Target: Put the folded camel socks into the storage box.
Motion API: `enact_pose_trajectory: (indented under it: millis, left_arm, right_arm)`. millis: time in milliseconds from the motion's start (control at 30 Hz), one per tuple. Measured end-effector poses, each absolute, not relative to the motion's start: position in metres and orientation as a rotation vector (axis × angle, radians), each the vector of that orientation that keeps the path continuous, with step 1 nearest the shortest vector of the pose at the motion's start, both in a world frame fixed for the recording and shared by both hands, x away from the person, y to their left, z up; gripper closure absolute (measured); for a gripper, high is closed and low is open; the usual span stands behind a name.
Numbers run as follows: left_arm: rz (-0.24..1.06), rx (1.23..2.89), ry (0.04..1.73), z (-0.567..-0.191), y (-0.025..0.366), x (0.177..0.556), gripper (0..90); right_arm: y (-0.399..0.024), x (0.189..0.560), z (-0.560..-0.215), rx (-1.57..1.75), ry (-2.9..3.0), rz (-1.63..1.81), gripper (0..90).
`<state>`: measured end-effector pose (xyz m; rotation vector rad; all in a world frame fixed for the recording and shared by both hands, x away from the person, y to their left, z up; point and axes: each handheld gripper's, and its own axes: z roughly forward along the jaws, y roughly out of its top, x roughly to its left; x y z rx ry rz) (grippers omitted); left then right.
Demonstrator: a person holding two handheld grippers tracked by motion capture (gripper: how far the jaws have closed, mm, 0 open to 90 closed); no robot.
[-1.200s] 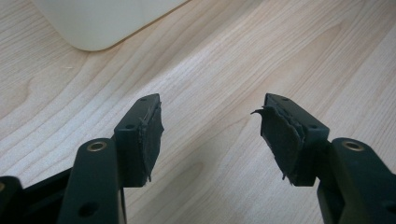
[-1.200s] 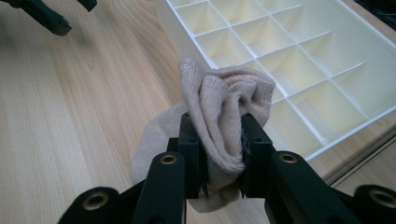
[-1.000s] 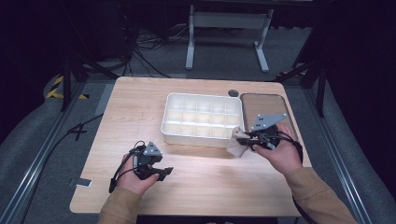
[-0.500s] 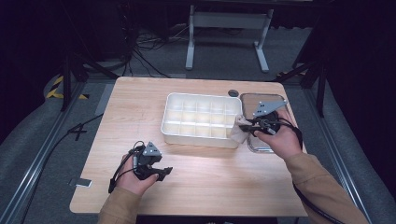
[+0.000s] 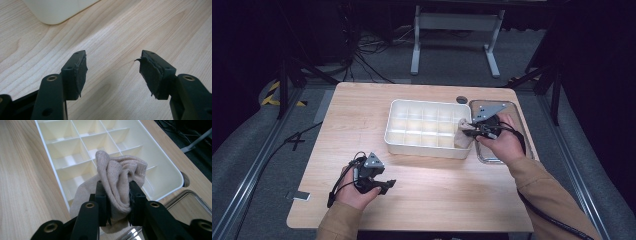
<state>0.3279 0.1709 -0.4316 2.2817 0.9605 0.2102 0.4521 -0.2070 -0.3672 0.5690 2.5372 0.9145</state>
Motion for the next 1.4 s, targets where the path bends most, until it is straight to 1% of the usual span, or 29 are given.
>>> enact_pose_trajectory:
  millis: [133, 633, 867, 967, 1400]
  left_arm:
    - [0.219, 2.298, 0.932, -0.432, 0.170, 0.328, 39.3]
    - [0.214, 2.293, 0.929, -0.431, 0.170, 0.327, 39.2]
    - [0.213, 2.279, 0.939, -0.432, 0.170, 0.327, 39.1]
    - [0.212, 2.288, 0.934, -0.431, 0.170, 0.327, 39.1]
    - [0.213, 2.291, 0.931, -0.431, 0.170, 0.327, 39.1]
  right_arm:
    - [-0.204, 0.456, -0.374, 0.543, 2.544, 0.850, 74.0]
    - [-0.195, 0.458, -0.392, 0.509, 2.594, 0.743, 73.3]
    - [-0.192, 0.461, -0.403, 0.586, 2.637, 0.736, 71.8]
    - [-0.192, 0.463, -0.407, 0.660, 2.670, 0.754, 69.8]
    - [-0.192, 0.470, -0.411, 0.786, 2.727, 0.750, 69.3]
